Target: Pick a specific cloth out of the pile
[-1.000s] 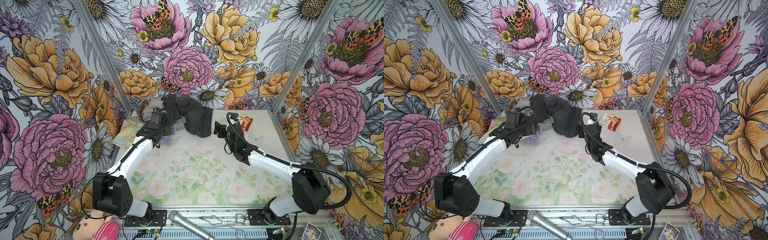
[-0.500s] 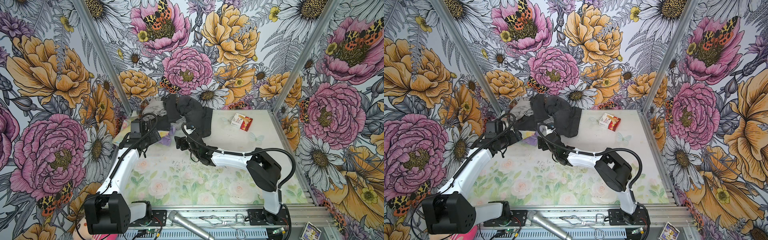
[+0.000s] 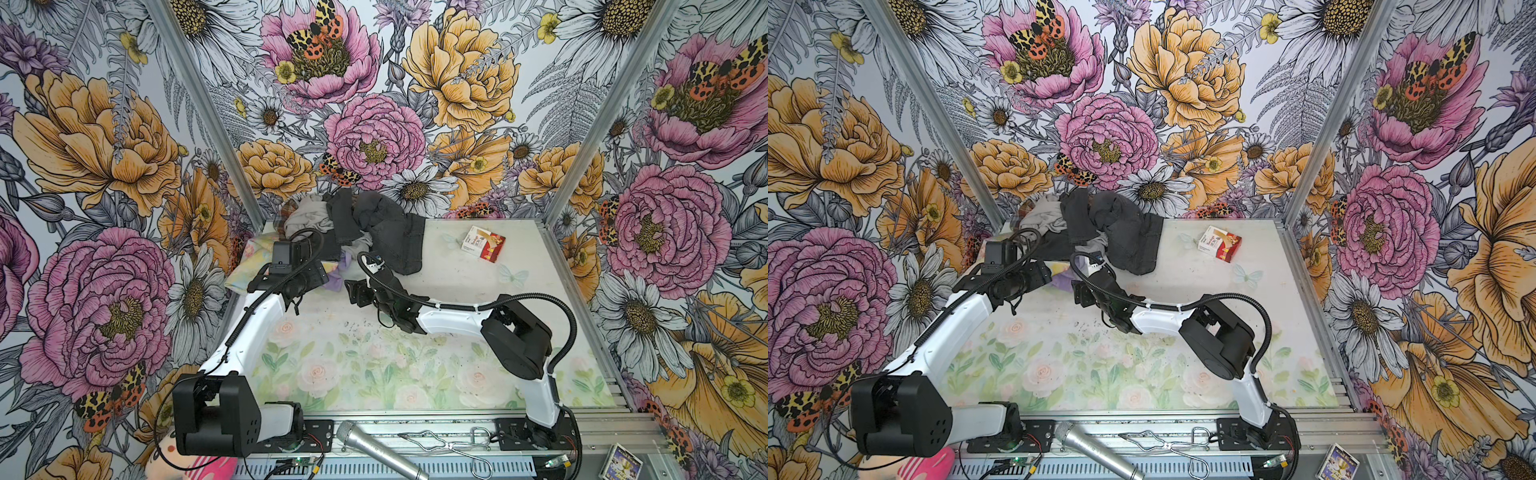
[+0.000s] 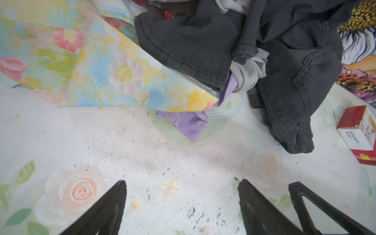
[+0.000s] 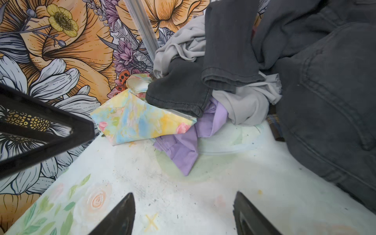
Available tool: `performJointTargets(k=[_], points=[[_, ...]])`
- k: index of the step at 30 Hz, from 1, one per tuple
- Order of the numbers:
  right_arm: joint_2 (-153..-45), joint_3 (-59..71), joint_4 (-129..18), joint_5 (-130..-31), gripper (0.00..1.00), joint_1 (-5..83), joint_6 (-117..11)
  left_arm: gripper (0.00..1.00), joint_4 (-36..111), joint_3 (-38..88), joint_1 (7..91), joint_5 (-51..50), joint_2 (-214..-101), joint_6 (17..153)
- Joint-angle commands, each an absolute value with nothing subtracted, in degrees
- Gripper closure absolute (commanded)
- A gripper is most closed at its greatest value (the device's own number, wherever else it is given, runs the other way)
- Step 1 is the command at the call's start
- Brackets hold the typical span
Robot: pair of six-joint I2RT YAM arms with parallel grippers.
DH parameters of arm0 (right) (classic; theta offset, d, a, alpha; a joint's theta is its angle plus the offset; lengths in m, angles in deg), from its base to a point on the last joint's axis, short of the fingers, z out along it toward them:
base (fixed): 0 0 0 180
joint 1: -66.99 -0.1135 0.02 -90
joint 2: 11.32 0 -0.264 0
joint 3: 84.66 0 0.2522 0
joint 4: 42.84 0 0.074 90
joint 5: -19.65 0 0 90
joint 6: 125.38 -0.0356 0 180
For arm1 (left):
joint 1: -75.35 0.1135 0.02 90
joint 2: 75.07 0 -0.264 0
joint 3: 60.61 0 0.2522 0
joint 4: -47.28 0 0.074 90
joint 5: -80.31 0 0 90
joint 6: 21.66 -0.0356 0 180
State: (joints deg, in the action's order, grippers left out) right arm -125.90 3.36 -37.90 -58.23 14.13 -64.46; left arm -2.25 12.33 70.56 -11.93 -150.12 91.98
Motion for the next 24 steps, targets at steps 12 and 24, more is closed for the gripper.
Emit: performJointTargets(k=[12,24], points=[[-95.07,-25.18,-35.22,-59.84,0.24,24.05,-65.68,0.2,-1.93,15.49,50.74,-37.64,-166.62,100.19],[-90.16,-30.03,-33.75,-62.31,0.24,26.21,-65.63,0.29,0.74,22.7,48.66,-44.76,-181.55,94.77]])
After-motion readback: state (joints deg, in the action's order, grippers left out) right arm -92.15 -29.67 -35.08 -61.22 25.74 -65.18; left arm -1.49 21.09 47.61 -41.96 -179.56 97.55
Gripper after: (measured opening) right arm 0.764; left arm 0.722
